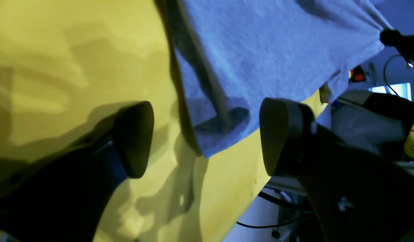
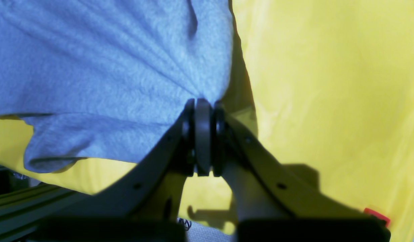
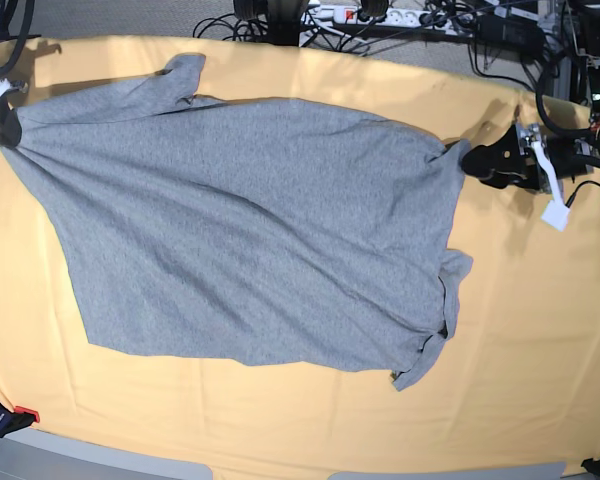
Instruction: Layout the t-shirt on the table in an organized manner, then fold the t-shirt properly
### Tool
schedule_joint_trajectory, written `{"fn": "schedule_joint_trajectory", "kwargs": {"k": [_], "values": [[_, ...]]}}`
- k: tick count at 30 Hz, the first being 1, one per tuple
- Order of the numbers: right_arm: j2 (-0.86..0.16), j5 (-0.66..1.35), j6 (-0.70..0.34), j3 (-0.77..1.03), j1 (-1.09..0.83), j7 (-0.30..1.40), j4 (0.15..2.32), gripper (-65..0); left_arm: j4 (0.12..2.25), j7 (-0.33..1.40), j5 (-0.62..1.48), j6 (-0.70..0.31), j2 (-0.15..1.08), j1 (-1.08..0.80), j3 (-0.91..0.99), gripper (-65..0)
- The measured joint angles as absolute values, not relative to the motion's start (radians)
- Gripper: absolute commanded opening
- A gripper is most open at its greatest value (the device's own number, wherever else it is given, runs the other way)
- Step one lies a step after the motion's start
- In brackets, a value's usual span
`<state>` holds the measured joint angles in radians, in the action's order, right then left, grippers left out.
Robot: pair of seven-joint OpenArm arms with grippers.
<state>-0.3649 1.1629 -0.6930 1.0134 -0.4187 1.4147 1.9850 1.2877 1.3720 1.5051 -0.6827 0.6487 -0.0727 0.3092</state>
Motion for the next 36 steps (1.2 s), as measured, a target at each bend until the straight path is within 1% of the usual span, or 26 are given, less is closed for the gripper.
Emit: {"fn": "schedule_joint_trajectory", "kwargs": {"k": [7,17,18,19,20,22,23,27,30,32,36], "values": [[-0.365,1.163,-0.693,1.013,-0.419,1.415,1.985,-65.0,1.289,1.361,1.519,-0.694,0.649,-0.072,0.258,-15.6],[-0.365,1.163,-0.693,1.013,-0.419,1.415,1.985,-65.0,1.297,1.327,1.521,-0.712,0.650,-0.060,0.098,-16.3],[-0.365,1.163,-0.693,1.013,-0.419,1.415,1.985,-65.0,1.297,1.327,1.521,-0.713,0.650,-0.057,0.088,-19.6],[-0.365,1.163,-0.693,1.013,-0.419,1.415,1.985,-65.0,1.297,1.327,1.521,-0.713,0.650,-0.057,0.078,-26.4],[-0.365,1.163,-0.693,1.013,-0.419,1.415,1.985,-65.0,1.297,1.331,1.520,-0.713,0.649,-0.057,0.069,-36.7],[-0.365,1.163,-0.693,1.013,-0.418,1.415,1.985,-65.0,1.301,1.361,1.511,-0.722,0.649,-0.058,0.063,-60.2],[-0.365,1.169,-0.693,1.013,-0.419,1.415,1.985,-65.0,1.301,1.363,1.511,-0.722,0.653,-0.057,0.062,-65.0],[-0.365,1.182,-0.693,1.014,-0.421,1.415,1.985,-65.0,1.295,1.383,1.510,-0.719,0.676,-0.022,0.056,-65.0],[-0.366,1.204,-0.693,1.013,-0.421,1.415,1.985,-65.0,1.288,1.398,1.475,-0.685,0.709,0.019,0.052,-65.0],[-0.375,1.214,-0.693,1.012,-0.421,1.415,1.985,-65.0,1.286,1.403,1.466,-0.680,0.726,0.045,0.053,-65.0],[-0.427,1.352,-0.693,1.012,-0.435,1.415,1.985,-65.0,1.289,1.403,1.466,-0.677,0.732,0.067,0.052,-65.0]]}}
